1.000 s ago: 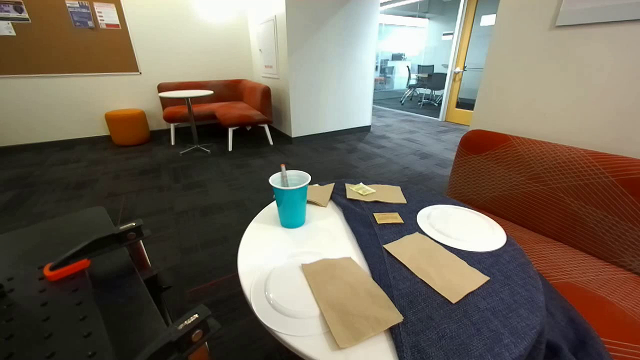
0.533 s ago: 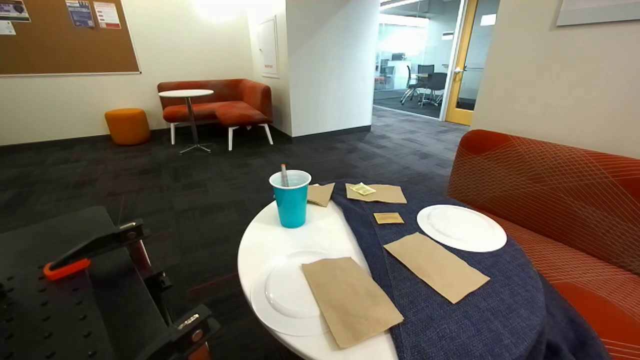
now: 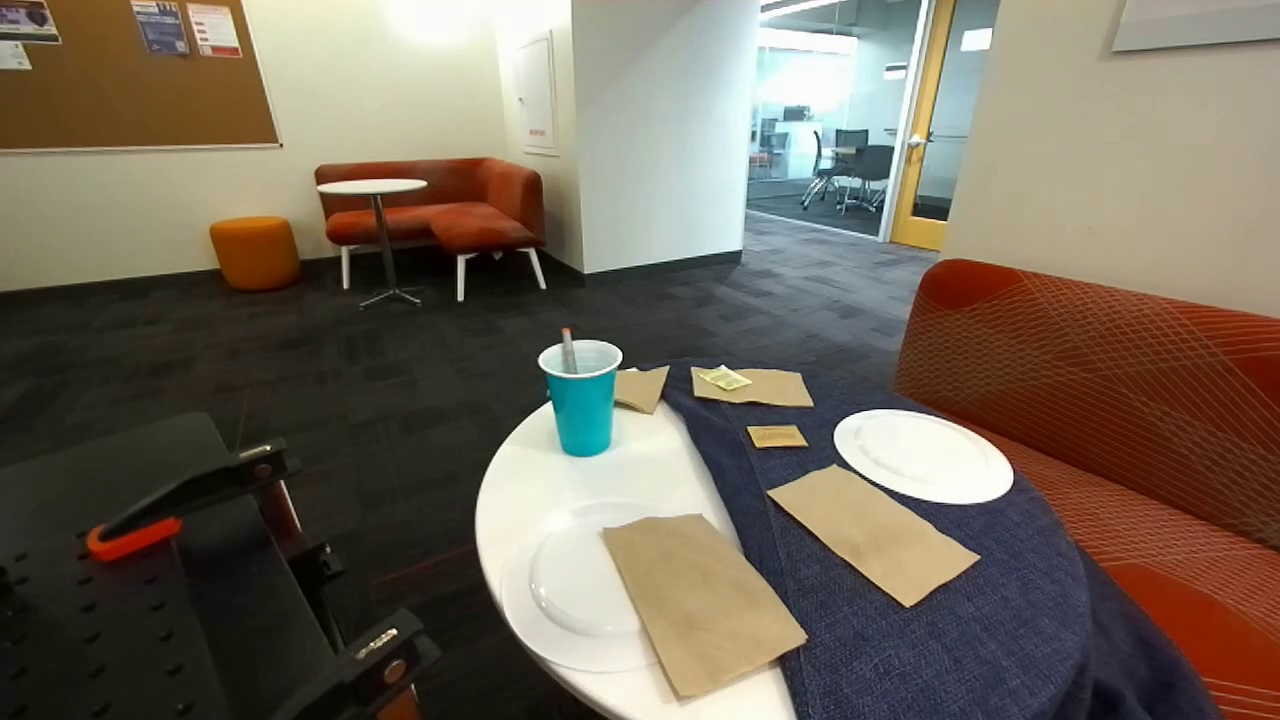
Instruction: Pick up the pen from the light blue cup and put it on the table.
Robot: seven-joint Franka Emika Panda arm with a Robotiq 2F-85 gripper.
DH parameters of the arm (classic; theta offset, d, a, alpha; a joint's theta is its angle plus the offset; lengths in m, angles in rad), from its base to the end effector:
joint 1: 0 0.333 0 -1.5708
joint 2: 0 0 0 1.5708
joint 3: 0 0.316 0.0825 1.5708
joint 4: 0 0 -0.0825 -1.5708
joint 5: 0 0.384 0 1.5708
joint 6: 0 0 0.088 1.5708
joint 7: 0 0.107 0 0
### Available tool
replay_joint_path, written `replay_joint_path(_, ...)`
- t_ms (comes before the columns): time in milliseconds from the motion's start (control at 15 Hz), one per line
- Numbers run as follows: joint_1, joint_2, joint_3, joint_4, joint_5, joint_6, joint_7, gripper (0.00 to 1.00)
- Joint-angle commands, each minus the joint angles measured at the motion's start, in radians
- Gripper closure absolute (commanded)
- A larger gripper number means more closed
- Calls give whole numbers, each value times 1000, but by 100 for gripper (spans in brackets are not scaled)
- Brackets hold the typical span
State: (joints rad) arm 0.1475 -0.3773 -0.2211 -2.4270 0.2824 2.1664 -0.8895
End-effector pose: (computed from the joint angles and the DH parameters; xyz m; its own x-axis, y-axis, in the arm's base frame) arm 0.4400 -0.0247 0.4556 0.7562 0.5822 0.2985 0.6389 -0.7556 -0.1447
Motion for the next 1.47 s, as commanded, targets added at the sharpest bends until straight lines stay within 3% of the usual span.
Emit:
replay_joint_path(0,24,79,-6,12,98,19,-234,0)
replay_joint_path(67,18,101,5,16,114,16,-281,0)
replay_joint_path(133,-21,61,33,3,87,-6,-201,0)
replay_joint_path(667,-21,99,38,9,105,-5,-269,0)
replay_joint_path(800,-1,119,17,4,196,6,-342,0)
replay_joint_path(1067,4,172,0,9,425,-38,-624,0)
replay_joint_path(1400,-53,266,37,23,521,-98,-899,0)
